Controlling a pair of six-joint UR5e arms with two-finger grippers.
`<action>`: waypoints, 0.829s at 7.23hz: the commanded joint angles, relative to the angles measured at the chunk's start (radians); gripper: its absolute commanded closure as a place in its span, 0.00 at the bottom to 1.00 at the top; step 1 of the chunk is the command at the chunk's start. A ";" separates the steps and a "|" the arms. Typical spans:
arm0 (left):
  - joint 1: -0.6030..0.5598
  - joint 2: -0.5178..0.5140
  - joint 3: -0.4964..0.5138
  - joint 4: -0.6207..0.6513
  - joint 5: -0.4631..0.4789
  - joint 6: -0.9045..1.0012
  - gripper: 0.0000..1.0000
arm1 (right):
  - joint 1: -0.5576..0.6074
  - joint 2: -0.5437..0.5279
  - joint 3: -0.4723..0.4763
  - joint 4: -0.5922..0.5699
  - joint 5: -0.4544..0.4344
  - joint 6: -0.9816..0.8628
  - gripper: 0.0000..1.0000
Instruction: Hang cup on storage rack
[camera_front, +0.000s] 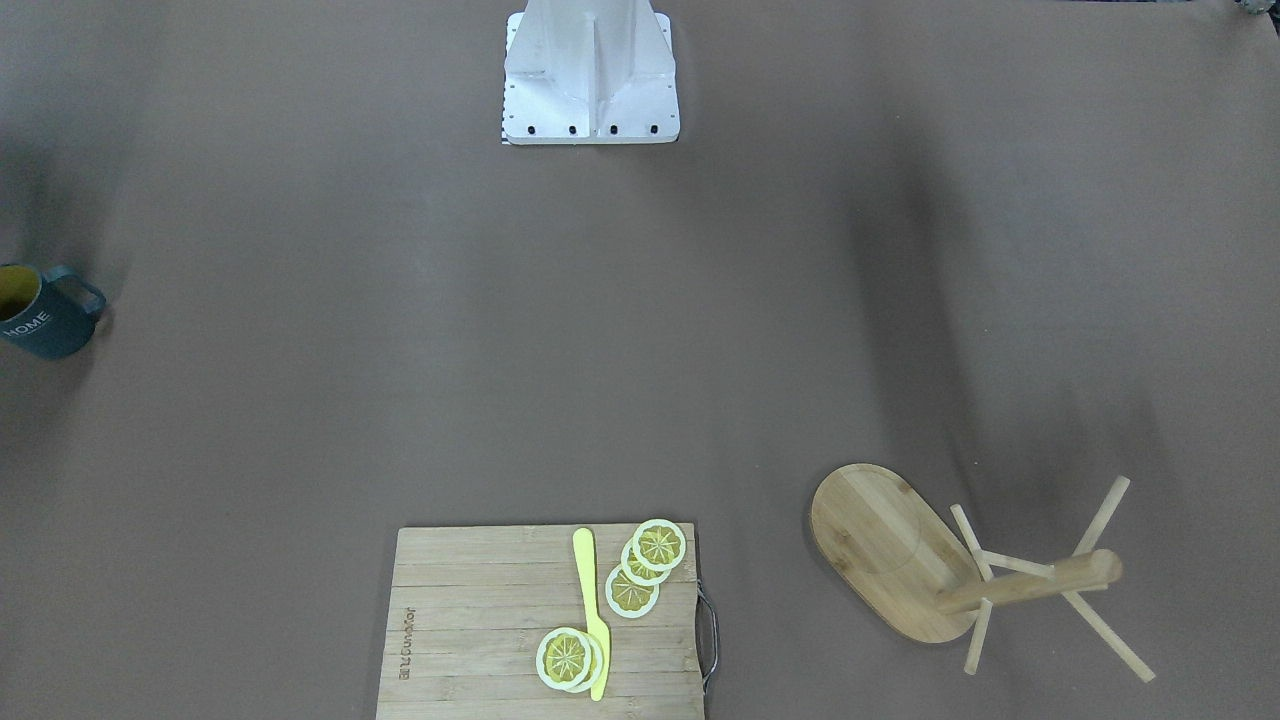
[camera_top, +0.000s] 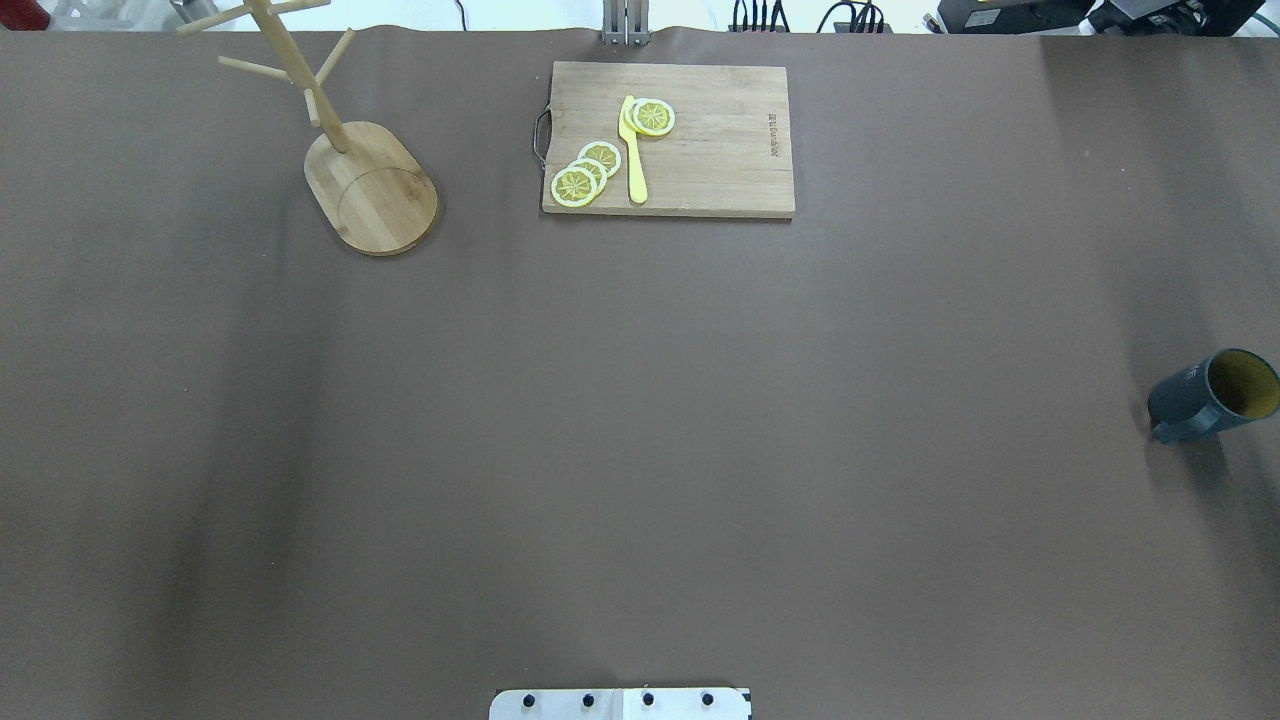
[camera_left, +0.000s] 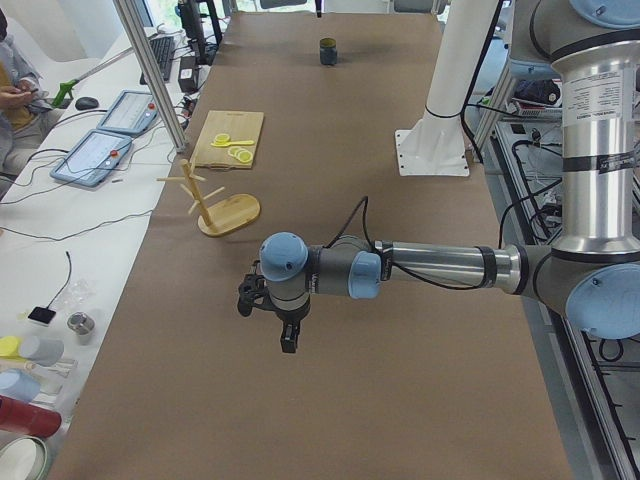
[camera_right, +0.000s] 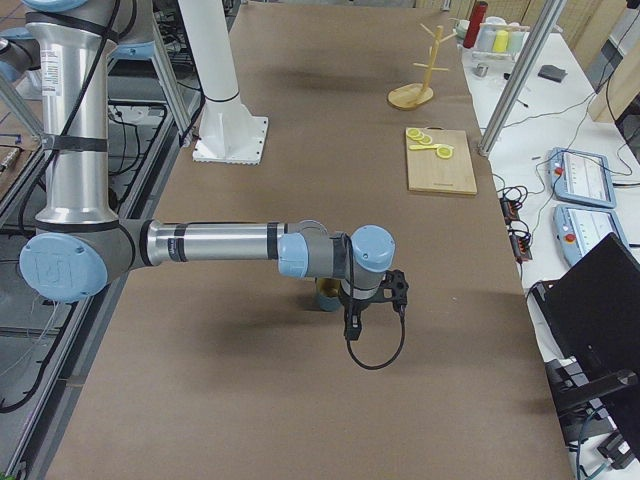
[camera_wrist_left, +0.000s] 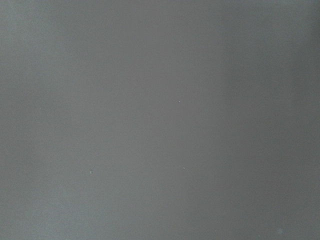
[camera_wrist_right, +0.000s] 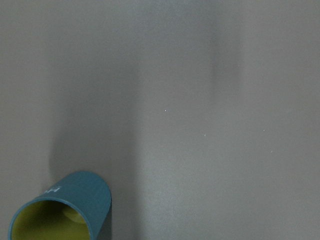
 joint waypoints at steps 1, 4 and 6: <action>0.002 -0.001 0.004 -0.007 -0.001 0.000 0.02 | -0.003 0.004 0.010 0.002 0.006 -0.001 0.00; 0.002 0.001 0.001 -0.008 -0.001 -0.002 0.02 | -0.029 -0.001 0.016 0.040 0.062 0.002 0.00; 0.002 -0.001 0.001 -0.008 -0.001 -0.002 0.02 | -0.102 0.004 0.019 0.043 0.066 0.034 0.05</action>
